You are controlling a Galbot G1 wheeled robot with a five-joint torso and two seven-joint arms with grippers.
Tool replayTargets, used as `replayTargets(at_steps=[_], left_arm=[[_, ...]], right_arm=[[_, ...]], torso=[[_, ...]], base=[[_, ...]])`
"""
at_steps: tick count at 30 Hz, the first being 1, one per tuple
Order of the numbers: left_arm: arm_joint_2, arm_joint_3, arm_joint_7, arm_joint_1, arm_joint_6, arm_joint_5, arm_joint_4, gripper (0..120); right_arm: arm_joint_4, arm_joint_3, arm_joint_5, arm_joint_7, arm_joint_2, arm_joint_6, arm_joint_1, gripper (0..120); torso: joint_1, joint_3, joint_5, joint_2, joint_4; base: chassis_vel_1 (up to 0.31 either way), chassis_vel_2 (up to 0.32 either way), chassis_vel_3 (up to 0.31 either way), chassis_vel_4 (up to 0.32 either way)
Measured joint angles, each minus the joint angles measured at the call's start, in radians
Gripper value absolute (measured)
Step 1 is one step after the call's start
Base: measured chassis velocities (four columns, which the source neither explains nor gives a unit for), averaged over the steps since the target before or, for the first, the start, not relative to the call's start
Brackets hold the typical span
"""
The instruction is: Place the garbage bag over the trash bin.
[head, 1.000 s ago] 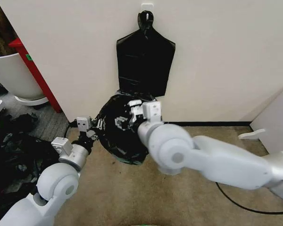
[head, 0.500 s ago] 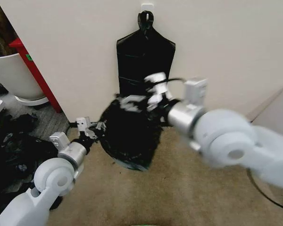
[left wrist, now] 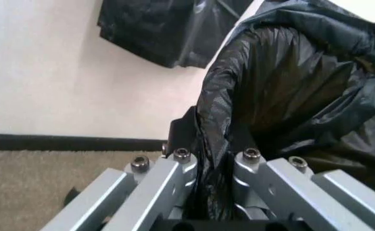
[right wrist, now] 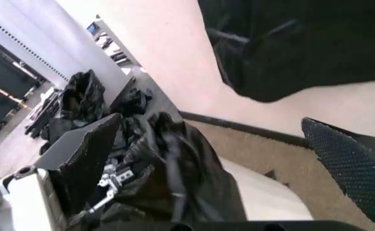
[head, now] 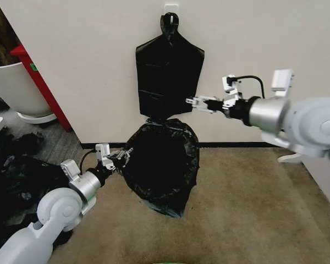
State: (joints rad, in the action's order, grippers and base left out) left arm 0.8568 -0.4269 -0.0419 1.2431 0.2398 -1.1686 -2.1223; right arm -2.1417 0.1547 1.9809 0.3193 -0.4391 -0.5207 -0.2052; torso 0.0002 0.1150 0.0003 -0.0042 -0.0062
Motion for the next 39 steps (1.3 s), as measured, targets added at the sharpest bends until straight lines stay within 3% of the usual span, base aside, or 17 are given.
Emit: replayTargets(at_steps=[6, 12, 16, 18, 22, 24, 27, 31, 34, 39], left_arm=[[0.000, 0.000, -0.002, -0.001, -0.004, 0.003, -0.009, 4], [0.000, 0.000, -0.001, -0.002, -0.004, 0.002, -0.022, 4], [0.001, 0.000, 0.000, 0.001, -0.004, 0.001, -0.031, 4], [0.001, 0.000, 0.000, 0.001, -0.004, 0.001, -0.033, 4], [0.002, 0.000, 0.003, 0.000, -0.003, -0.002, -0.043, 4], [0.002, 0.000, 0.003, 0.000, -0.003, -0.002, -0.043, 4], [0.001, -0.001, 0.001, 0.006, -0.002, 0.001, -0.050, 4], [0.001, -0.002, -0.023, 0.025, -0.002, 0.022, -0.055, 4], [0.001, -0.003, -0.035, 0.036, -0.002, 0.034, -0.060, 4], [0.001, -0.012, -0.085, 0.055, -0.008, 0.056, -0.072, 4]], right_arm=[[0.011, 0.006, 0.005, 0.004, -0.030, 0.000, -0.016, 98], [0.004, 0.045, -0.014, 0.003, -0.044, 0.005, -0.014, 81], [-0.010, 0.068, -0.031, 0.002, -0.049, 0.013, -0.016, 62], [-0.010, 0.069, -0.033, 0.002, -0.050, 0.014, -0.016, 61], [-0.015, 0.087, -0.050, 0.010, -0.055, 0.023, -0.015, 41], [-0.015, 0.087, -0.050, 0.010, -0.055, 0.023, -0.015, 41], [-0.017, 0.090, -0.051, 0.048, -0.069, 0.040, -0.014, 22], [-0.014, 0.085, -0.039, 0.078, -0.085, 0.056, -0.006, 8], [-0.013, 0.081, -0.029, 0.086, -0.088, 0.059, -0.005, 0], [-0.006, 0.084, -0.018, 0.098, -0.086, 0.057, -0.009, 0]], torso=[[0.000, 0.000, 0.0000, 0.000, 0.0004], [0.000, 0.000, -0.0001, 0.000, 0.0003], [0.000, 0.000, -0.0001, 0.000, 0.0003], [0.000, 0.000, -0.0001, 0.000, 0.0003], [0.000, 0.000, -0.0001, 0.000, 0.0003], [0.000, 0.000, -0.0001, 0.000, 0.0003], [0.000, 0.000, -0.0002, 0.000, 0.0002], [0.000, 0.000, -0.0002, 0.000, 0.0003], [0.000, 0.000, -0.0004, 0.000, 0.0003], [0.000, 0.000, -0.0003, 0.000, 0.0002]], base=[[0.000, 0.000, 0.000, 0.000], [0.000, 0.000, 0.000, 0.000], [0.000, 0.000, 0.000, 0.000], [0.000, 0.000, 0.000, 0.000], [0.000, 0.000, 0.000, 0.000], [0.000, 0.000, 0.000, 0.000], [0.000, 0.000, 0.000, 0.000], [0.000, 0.000, 0.000, 0.000], [0.000, 0.000, 0.000, 0.000], [0.000, 0.000, 0.000, 0.000]])
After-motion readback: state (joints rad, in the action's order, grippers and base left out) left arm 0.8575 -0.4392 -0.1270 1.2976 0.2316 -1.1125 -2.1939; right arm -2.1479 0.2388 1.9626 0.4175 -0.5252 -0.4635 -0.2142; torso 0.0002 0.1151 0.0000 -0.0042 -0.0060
